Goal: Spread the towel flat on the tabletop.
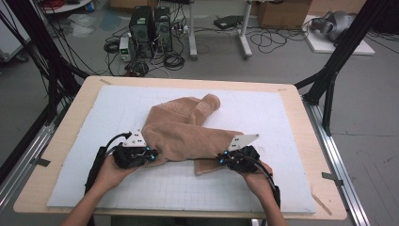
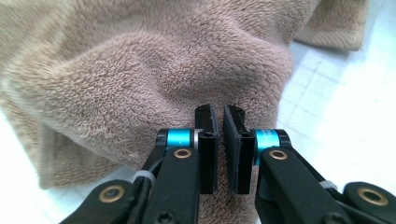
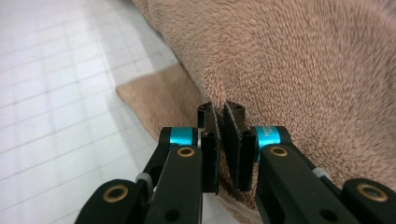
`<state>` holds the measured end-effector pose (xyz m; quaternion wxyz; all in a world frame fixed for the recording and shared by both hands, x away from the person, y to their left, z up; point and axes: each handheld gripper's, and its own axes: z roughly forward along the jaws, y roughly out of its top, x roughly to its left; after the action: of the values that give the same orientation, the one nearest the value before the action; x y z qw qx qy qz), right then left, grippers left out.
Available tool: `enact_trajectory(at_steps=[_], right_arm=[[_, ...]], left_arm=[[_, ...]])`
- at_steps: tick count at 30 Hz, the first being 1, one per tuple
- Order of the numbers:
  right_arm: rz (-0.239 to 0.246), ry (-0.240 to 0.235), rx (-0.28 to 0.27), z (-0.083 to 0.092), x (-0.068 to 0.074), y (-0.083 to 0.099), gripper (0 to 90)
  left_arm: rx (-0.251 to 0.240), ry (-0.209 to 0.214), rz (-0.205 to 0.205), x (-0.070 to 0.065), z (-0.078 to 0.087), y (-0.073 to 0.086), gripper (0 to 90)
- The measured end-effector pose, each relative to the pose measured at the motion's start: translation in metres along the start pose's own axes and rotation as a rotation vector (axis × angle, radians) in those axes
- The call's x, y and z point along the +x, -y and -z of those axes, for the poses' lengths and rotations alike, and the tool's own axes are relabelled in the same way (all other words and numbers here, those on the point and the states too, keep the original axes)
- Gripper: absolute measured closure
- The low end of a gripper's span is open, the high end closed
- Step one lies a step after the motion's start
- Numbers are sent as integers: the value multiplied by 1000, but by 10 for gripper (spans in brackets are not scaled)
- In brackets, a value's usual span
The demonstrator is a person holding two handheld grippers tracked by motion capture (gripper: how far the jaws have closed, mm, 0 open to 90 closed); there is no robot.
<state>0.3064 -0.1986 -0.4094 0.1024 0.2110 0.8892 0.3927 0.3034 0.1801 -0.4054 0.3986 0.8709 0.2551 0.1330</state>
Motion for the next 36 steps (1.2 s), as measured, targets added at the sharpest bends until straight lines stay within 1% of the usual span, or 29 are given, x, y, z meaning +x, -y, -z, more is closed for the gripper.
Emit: enact_trajectory(at_steps=[1,2,4,5,7,12,13,15,16,17,18,19,21,22,23,24,25,26,27,28,29,30,31,32,33,34,35,36], right_arm=[[11,2,-1,4,1,-2,853],[18,1,-3,8,2,-4,853],[33,4,-11,16,5,-7,853],[32,5,-17,21,7,-8,853],[44,3,-34,31,9,-11,854],[70,17,-80,59,14,-18,854],[77,19,-83,65,16,-20,854],[94,29,-92,74,18,-23,853],[99,37,-89,77,18,-24,853],[103,37,-81,78,16,-24,853],[95,39,-67,77,14,-24,853],[94,46,-54,75,11,-24,853],[82,45,-30,65,3,-22,852],[67,46,-16,58,-2,-21,852],[58,48,-1,51,-8,-19,851],[34,51,6,44,-15,-18,851],[16,57,14,37,-23,-16,851],[-1,67,24,31,-30,-15,851],[-26,66,32,24,-38,-14,850],[-37,76,39,19,-45,-14,851],[-47,86,46,14,-50,-13,850],[-61,87,48,9,-56,-12,851],[-79,90,53,4,-62,-11,850],[-86,94,57,1,-66,-10,850],[-103,95,61,-2,-70,-9,850],[-112,97,63,-5,-74,-8,849],[-117,93,63,-9,-77,-8,846],[-126,89,74,-12,-78,-8,841]], left_arm=[[-10,2,-2,-2,4,-2,842],[-15,1,-16,-4,8,-4,843],[-35,6,-27,-9,16,-8,843],[-42,9,-36,-11,20,-10,843],[-65,14,-47,-17,29,-14,844],[-112,33,-76,-30,52,-23,844],[-122,44,-77,-32,56,-24,844],[-129,49,-94,-37,61,-26,844],[-121,52,-94,-37,61,-26,844],[-112,57,-94,-36,58,-26,844],[-105,63,-83,-33,54,-25,844],[-98,66,-63,-30,48,-24,843],[-83,68,-21,-20,34,-23,843],[-70,54,-11,-14,26,-23,843],[-67,45,10,-8,20,-25,842],[-74,41,26,-2,14,-27,842],[-80,23,35,4,7,-29,842],[-74,16,51,10,1,-32,842],[-76,14,68,16,-6,-34,842],[-74,-5,79,22,-13,-36,842],[-65,-12,100,29,-20,-38,842],[-69,-20,131,37,-28,-39,842],[-62,-25,143,43,-33,-39,841],[-65,-32,173,49,-39,-38,840],[-65,-37,200,55,-45,-38,840],[-52,-51,214,60,-50,-37,841],[-45,-50,237,64,-55,-36,838],[-40,-47,249,67,-59,-36,833]])
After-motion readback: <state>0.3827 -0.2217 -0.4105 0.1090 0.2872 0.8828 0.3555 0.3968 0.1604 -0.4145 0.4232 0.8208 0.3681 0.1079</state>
